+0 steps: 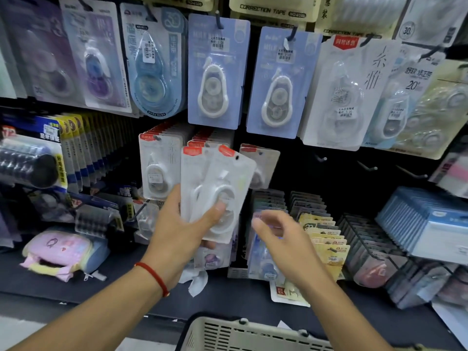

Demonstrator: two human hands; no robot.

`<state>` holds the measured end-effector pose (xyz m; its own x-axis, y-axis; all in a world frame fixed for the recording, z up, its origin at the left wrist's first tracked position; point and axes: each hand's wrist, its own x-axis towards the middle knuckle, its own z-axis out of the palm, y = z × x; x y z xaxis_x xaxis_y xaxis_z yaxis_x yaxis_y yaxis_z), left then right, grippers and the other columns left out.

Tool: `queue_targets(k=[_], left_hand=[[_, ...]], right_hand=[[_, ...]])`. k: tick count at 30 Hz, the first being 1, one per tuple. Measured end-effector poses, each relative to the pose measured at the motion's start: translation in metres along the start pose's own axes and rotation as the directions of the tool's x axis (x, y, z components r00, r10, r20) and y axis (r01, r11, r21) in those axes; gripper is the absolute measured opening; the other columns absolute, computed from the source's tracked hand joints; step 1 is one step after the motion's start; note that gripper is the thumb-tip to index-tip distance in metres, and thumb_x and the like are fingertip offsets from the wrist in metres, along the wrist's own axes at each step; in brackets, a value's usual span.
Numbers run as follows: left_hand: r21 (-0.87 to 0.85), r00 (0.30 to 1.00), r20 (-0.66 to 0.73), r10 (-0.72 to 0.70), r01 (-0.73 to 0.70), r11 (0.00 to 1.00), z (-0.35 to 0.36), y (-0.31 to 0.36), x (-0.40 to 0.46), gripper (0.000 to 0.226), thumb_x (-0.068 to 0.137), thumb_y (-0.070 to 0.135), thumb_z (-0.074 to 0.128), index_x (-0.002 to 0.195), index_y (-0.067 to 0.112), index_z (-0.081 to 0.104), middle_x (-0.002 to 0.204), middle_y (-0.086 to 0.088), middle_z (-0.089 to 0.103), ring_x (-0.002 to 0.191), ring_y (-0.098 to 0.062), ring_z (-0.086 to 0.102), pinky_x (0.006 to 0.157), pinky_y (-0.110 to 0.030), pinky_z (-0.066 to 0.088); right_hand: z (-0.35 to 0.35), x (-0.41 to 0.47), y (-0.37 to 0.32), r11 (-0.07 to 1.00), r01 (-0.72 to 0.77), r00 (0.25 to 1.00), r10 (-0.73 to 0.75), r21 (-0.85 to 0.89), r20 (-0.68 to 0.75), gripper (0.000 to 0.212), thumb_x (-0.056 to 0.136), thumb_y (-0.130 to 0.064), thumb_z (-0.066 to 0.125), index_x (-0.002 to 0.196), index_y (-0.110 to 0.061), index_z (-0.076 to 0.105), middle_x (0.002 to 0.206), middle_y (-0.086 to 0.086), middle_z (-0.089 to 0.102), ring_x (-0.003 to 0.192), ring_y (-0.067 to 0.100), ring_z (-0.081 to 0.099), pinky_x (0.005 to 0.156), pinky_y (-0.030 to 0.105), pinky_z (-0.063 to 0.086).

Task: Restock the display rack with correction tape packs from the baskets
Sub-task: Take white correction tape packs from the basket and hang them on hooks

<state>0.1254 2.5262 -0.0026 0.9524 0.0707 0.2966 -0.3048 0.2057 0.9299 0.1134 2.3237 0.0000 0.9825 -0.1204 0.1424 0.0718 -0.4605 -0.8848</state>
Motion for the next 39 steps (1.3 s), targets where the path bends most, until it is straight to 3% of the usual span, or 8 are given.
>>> queue_targets(k=[3,10,13,20,25,30,34,39], left_hand=[[-0.008,0.994,0.077,-0.074,0.075,0.997,0.009,-0.007,-0.006,0.045,0.079,0.04,0.089,0.117,0.035,0.065,0.113,-0.003,0.078,0.095,-0.027,0.079,0.056,-0.035,0.06],[-0.001,0.996,0.032,-0.08,0.08,0.997,0.008,-0.005,-0.004,0.017,0.101,0.041,0.066,0.114,0.051,0.066,0.117,0.01,0.076,0.097,-0.024,0.078,0.064,-0.044,0.066],[0.031,0.999,-0.021,-0.029,0.03,0.999,0.005,-0.006,-0.001,0.021,0.103,0.034,0.064,0.112,0.053,0.067,0.115,0.014,0.075,0.102,-0.03,0.074,0.066,-0.054,0.066],[0.017,1.0,0.006,0.029,-0.029,0.999,0.004,-0.004,-0.002,0.025,0.104,0.02,0.063,0.113,0.043,0.067,0.115,0.004,0.076,0.1,-0.039,0.074,0.065,-0.049,0.066],[0.008,0.999,-0.002,0.045,-0.045,0.999,0.005,-0.006,-0.003,0.023,0.102,0.022,0.064,0.115,0.041,0.064,0.114,0.006,0.075,0.1,-0.033,0.075,0.066,-0.054,0.066],[0.001,1.0,0.003,-0.024,0.024,1.0,0.006,-0.01,-0.002,0.017,0.101,0.022,0.068,0.113,0.031,0.059,0.11,0.005,0.075,0.096,-0.028,0.077,0.065,-0.045,0.066],[-0.025,0.985,0.146,-0.095,0.099,0.995,0.013,-0.01,-0.003,0.019,0.096,0.032,0.072,0.113,0.036,0.066,0.119,-0.005,0.075,0.1,-0.031,0.078,0.068,-0.048,0.066],[0.003,0.969,0.203,-0.141,0.143,0.99,0.016,-0.011,-0.004,0.039,0.102,0.021,0.066,0.132,0.045,0.061,0.115,0.001,0.077,0.102,-0.031,0.077,0.075,-0.045,0.066]], right_hand=[[0.012,-0.006,-0.008,0.974,0.04,0.99,-0.069,0.222,0.126,0.019,0.098,-0.039,0.07,0.113,-0.028,0.07,0.106,-0.017,0.077,0.102,-0.002,0.071,0.094,0.034,0.059],[0.007,-0.003,-0.01,0.889,0.113,0.993,-0.085,0.443,-0.082,0.025,0.099,-0.026,0.069,0.122,-0.021,0.061,0.108,-0.002,0.081,0.101,0.015,0.077,0.089,0.036,0.059],[0.001,0.001,-0.011,0.9,0.158,0.984,-0.11,0.405,-0.14,0.027,0.1,-0.029,0.068,0.126,-0.024,0.061,0.109,-0.006,0.08,0.102,0.012,0.077,0.094,0.04,0.059],[-0.006,0.011,-0.012,0.91,0.186,0.977,-0.132,0.372,-0.167,0.023,0.099,-0.031,0.071,0.122,-0.026,0.068,0.097,-0.005,0.082,0.094,0.013,0.078,0.09,0.042,0.061],[-0.005,0.014,-0.01,0.921,0.209,0.964,-0.138,0.33,-0.227,0.029,0.096,-0.04,0.072,0.122,-0.027,0.067,0.098,-0.008,0.081,0.089,0.007,0.077,0.069,0.022,0.057],[0.0,0.011,-0.004,0.993,0.08,0.978,-0.094,-0.082,-0.187,0.052,0.099,-0.05,0.063,0.145,-0.027,0.051,0.128,-0.013,0.063,0.117,0.008,0.06,0.103,0.038,0.051],[0.009,0.003,-0.008,0.969,0.153,0.985,-0.167,0.193,0.054,0.02,0.1,-0.035,0.068,0.119,-0.028,0.069,0.108,-0.015,0.076,0.103,-0.001,0.069,0.092,0.021,0.056],[0.011,0.004,-0.008,0.918,0.145,0.989,-0.125,0.37,-0.077,0.016,0.099,-0.021,0.072,0.114,-0.021,0.068,0.102,0.001,0.079,0.096,0.018,0.075,0.089,0.04,0.061]])
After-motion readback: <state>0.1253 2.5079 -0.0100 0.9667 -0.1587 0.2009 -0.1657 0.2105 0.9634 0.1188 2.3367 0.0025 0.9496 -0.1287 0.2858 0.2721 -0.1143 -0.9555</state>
